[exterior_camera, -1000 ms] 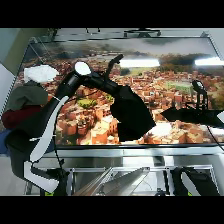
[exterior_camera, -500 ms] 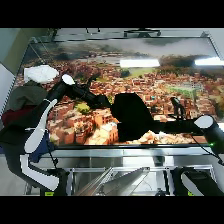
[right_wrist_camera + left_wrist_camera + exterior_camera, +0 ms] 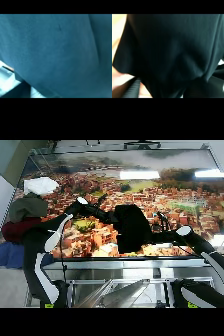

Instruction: Fold the shirts.

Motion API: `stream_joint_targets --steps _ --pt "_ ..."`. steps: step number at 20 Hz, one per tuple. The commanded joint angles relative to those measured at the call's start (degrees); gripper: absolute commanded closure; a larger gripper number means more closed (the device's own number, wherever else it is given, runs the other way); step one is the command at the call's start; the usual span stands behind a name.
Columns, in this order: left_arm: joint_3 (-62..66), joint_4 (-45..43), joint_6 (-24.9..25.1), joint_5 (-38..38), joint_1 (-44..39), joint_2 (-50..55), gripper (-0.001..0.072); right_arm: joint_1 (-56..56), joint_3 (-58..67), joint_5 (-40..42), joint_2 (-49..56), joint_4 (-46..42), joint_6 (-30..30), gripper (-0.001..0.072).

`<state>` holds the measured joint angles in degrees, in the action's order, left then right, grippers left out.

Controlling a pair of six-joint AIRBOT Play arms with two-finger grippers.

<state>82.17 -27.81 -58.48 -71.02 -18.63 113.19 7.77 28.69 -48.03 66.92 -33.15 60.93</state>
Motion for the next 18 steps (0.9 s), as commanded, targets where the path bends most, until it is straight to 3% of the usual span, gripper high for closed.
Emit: stream_joint_targets --steps 1,2,6,12,15,18 --pt "5.6 0.8 -0.9 -3.1 -2.2 2.8 0.066 0.2 0.5 0.4 1.2 3.5 -4.5 0.06" --pt "6.6 0.8 -0.8 -4.6 -2.2 2.7 0.07 0.2 0.9 -0.3 1.2 3.4 -4.9 0.0679" --pt "11.8 0.8 -3.9 -12.2 -1.3 1.0 0.0703 -4.4 6.1 -10.3 -1.5 3.4 -5.7 0.0686" --pt "20.9 0.7 -10.7 -21.0 5.3 -13.9 0.0703 -25.3 28.5 -34.8 -13.0 6.7 -5.2 0.0686" --pt "26.0 0.8 -11.6 -23.2 6.8 -23.2 0.07 -30.8 37.2 -38.0 -17.8 17.1 -6.3 0.0685" --pt "26.8 -0.1 -11.5 -26.3 6.1 -29.7 0.0698 -30.8 39.2 -37.9 -20.4 17.6 -6.0 0.0686"
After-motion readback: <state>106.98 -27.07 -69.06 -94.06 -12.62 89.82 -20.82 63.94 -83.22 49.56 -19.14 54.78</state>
